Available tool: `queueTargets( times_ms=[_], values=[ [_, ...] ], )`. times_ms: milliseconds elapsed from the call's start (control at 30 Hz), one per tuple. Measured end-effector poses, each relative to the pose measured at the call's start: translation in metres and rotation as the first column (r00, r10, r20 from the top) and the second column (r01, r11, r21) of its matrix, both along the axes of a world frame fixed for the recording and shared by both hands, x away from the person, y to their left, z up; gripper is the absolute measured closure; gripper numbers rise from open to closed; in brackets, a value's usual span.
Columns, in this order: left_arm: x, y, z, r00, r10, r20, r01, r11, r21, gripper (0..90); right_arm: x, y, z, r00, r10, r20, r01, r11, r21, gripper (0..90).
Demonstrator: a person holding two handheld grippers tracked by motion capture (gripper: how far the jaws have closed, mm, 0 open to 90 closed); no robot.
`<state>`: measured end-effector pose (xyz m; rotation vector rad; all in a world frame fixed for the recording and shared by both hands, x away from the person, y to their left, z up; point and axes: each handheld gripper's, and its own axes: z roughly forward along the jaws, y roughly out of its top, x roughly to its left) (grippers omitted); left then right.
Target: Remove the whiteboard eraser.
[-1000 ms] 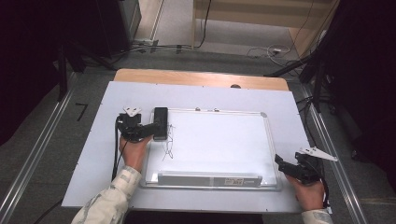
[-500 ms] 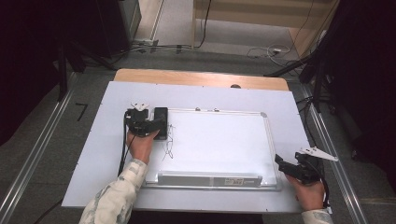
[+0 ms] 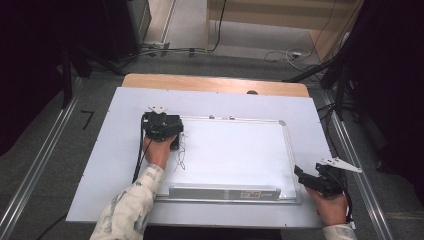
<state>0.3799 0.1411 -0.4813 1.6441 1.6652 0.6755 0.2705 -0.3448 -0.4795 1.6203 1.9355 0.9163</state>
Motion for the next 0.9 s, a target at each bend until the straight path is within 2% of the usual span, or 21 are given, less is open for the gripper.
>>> queueTargets(
  times_ms=[300,533,900],
  values=[
    [0.008,-0.006,-0.002,0.9997,-0.01,-0.02,0.01,0.9998,0.017,28.7,0.0,0.0,0.0,1.0,-0.001,-0.002,0.001,1.0,0.003,16.5],
    [0.011,-0.008,-0.004,0.9996,-0.007,-0.026,0.008,0.9997,0.023,38.4,0.0,-0.001,0.0,1.0,0.001,-0.001,-0.001,1.0,0.002,16.5],
    [0.01,-0.011,-0.005,0.9997,-0.004,-0.025,0.005,0.9987,0.051,39.1,0.0,0.0,0.0,1.0,0.002,-0.003,-0.002,1.0,0.001,16.5]
  ],
)
